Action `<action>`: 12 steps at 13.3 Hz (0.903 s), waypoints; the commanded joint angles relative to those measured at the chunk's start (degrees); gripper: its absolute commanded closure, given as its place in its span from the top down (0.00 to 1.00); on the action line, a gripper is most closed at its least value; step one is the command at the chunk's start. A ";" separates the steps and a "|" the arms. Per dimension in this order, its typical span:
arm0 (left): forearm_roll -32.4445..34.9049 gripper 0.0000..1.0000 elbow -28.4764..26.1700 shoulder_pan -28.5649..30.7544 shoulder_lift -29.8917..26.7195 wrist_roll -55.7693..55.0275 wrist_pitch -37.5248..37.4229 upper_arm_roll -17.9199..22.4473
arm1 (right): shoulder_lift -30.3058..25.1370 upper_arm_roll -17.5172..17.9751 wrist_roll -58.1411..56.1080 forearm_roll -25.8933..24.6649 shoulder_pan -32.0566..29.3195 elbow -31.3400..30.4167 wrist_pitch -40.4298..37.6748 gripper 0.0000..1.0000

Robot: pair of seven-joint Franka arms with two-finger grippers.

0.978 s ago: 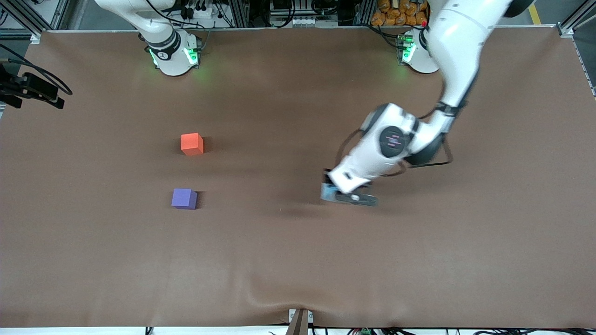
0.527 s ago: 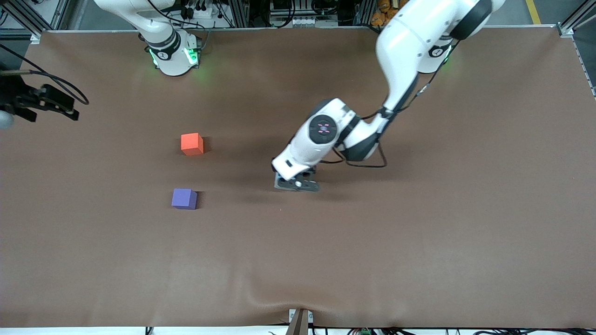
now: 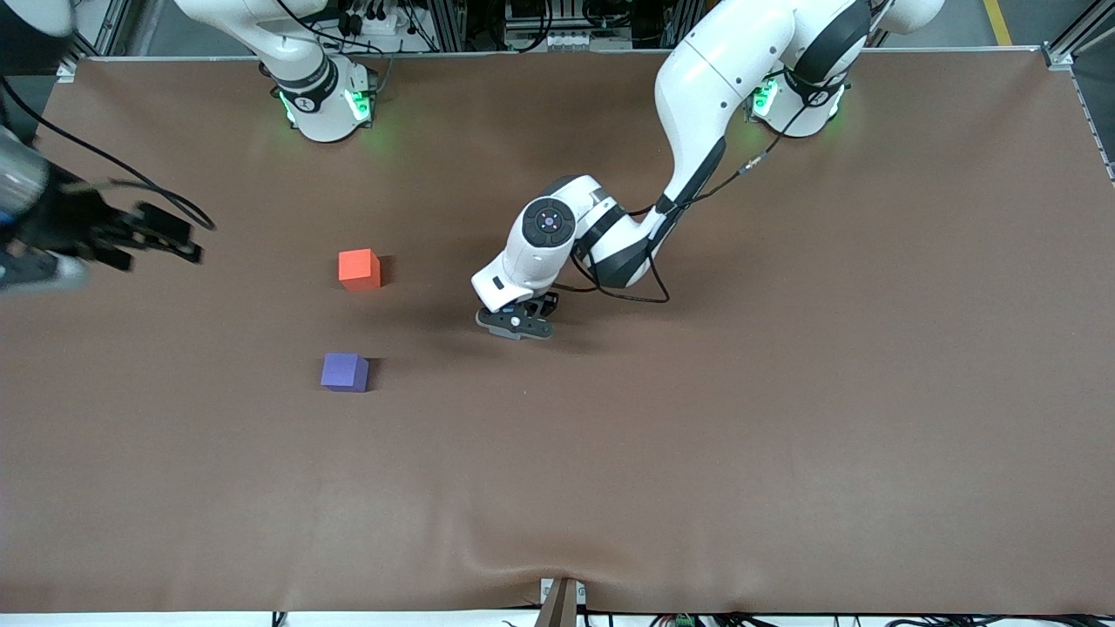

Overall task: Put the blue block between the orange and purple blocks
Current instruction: 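Carry the blue cube to mid-table while the right gripper reaches in, then lower the blue cube onto the table and open the left gripper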

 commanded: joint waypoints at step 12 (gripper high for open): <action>12.31 1.00 -0.74 28.74 -28.33 6.45 -41.04 3.72 | 29.18 -0.21 1.97 0.83 19.81 -1.98 31.73 1.00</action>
